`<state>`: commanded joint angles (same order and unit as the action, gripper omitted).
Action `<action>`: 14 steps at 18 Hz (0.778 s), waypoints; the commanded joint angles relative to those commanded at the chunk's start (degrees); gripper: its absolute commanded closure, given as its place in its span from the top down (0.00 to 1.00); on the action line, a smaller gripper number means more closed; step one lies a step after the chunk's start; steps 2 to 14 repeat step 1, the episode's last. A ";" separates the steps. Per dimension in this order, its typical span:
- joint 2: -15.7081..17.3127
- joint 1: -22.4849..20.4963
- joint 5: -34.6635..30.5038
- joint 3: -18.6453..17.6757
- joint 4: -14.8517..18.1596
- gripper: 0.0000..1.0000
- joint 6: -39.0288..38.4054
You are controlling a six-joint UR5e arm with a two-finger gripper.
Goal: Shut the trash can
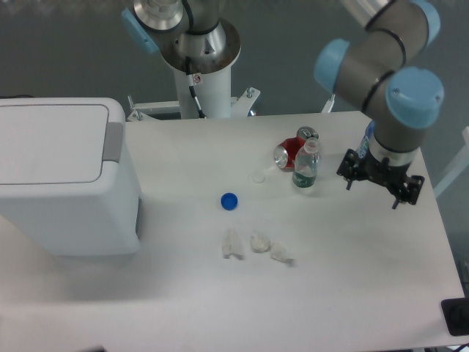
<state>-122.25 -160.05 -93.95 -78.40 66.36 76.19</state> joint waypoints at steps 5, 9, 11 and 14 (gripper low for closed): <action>-0.27 0.00 -0.01 0.00 0.00 1.00 0.44; -0.27 0.00 -0.01 0.00 0.00 1.00 0.44; -0.27 0.00 -0.01 0.00 0.00 1.00 0.44; -0.27 0.00 -0.01 0.00 0.00 1.00 0.44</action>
